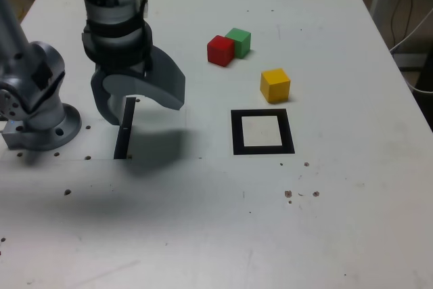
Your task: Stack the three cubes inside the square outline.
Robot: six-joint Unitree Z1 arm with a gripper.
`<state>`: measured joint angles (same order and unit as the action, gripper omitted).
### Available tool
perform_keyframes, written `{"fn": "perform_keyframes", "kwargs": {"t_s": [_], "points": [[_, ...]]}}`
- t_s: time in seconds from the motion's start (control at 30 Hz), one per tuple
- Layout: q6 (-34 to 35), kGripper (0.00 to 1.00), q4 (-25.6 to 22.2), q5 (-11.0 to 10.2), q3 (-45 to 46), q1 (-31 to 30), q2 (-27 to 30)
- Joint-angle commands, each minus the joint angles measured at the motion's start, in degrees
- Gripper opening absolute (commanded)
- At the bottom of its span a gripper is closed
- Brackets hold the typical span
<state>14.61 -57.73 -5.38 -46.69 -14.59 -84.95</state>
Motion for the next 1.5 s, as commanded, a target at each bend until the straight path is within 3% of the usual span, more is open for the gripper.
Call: {"fn": "perform_keyframes", "kwargs": {"t_s": [0.0,0.4,0.77,1.1,1.47], "points": [[0.07,0.99,0.05,-0.05,0.0,-0.09,-0.26],[0.07,0.99,1.06,-0.01,-0.25,-0.09,-1.07],[-2.35,1.0,-3.31,-0.04,-2.75,-0.09,0.11],[-3.68,1.0,-0.5,1.18,-1.75,0.07,-1.2],[-4.41,1.0,-5.34,-1.22,-2.92,2.95,-1.44]]}}
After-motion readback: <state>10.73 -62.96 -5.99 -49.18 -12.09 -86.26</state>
